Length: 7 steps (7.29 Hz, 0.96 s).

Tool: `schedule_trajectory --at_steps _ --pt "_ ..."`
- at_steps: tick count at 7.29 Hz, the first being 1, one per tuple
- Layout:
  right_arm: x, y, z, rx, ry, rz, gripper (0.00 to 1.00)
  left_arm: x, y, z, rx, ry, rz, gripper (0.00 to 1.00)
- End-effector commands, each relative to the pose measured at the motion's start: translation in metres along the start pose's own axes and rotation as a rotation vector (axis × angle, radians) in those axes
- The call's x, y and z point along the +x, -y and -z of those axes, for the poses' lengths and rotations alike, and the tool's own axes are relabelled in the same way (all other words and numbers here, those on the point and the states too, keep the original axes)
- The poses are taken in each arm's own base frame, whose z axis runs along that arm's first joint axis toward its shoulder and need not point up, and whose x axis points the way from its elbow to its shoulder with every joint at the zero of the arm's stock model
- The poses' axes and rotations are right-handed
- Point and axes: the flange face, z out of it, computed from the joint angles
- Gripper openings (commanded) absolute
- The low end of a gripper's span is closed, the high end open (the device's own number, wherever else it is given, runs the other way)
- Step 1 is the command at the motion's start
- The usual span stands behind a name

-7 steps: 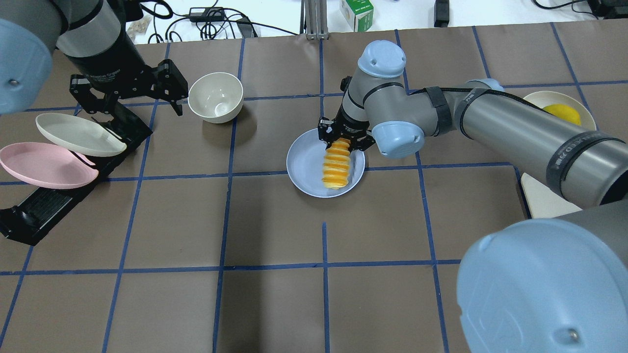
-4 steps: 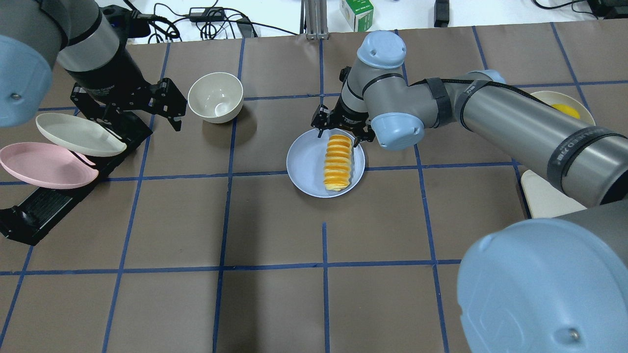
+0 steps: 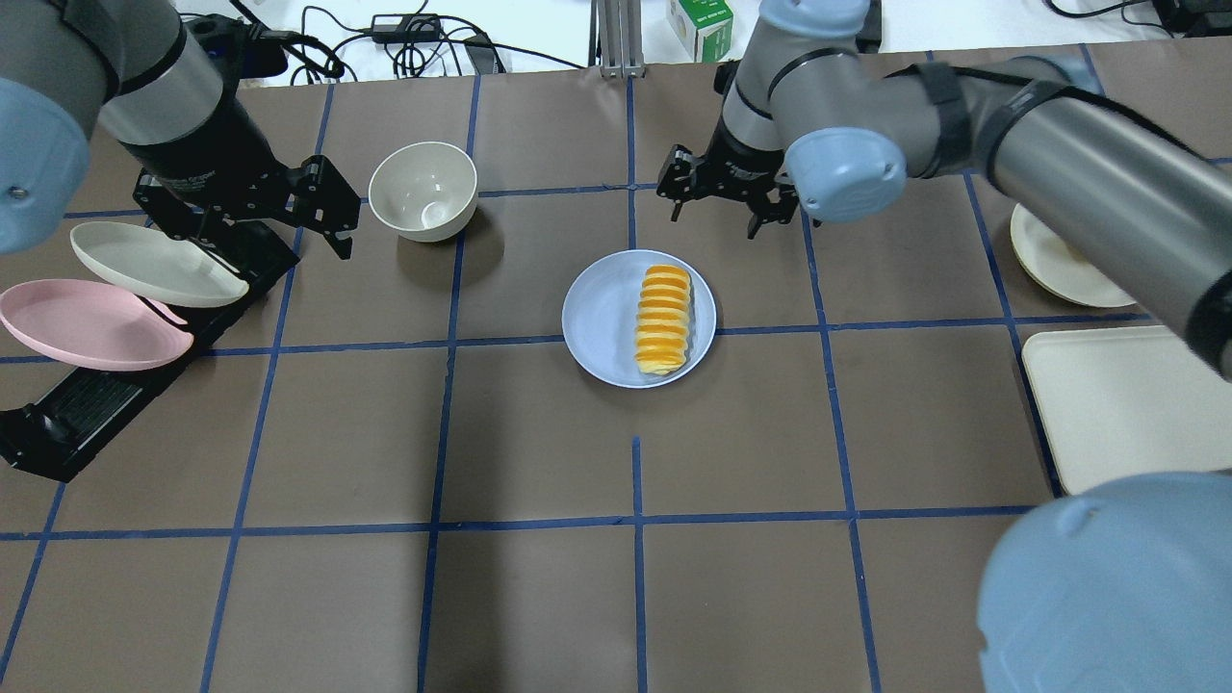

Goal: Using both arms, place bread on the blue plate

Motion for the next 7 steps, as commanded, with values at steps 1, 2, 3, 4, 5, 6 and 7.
schedule_trajectory --at_steps 1,2,3,4,5,6,7 --pt "0.032 -0.023 0.094 0.007 -0.068 0.07 1.0 0.003 -0.003 0.002 0.004 -0.007 0.027 1.0" --pt "0.028 -0.032 0.127 -0.002 -0.072 0.071 1.0 0.003 -0.003 0.001 0.001 0.0 0.026 1.0" --pt "0.022 -0.045 0.161 0.028 -0.072 0.08 1.0 0.003 -0.002 0.001 0.001 -0.006 0.026 1.0" --pt "0.022 -0.049 0.162 0.023 -0.075 0.092 1.0 0.003 -0.003 0.002 0.002 -0.001 0.026 1.0" --pt "0.031 -0.055 0.147 -0.039 -0.103 0.115 1.0 0.003 -0.003 0.001 0.002 -0.001 0.017 1.0" --pt "0.032 -0.06 0.138 -0.049 -0.121 0.112 1.0 0.003 -0.003 0.001 0.004 -0.004 0.017 1.0" --pt "0.034 -0.058 0.14 -0.044 -0.141 0.131 1.0 0.003 -0.003 0.002 0.004 -0.006 0.023 1.0"
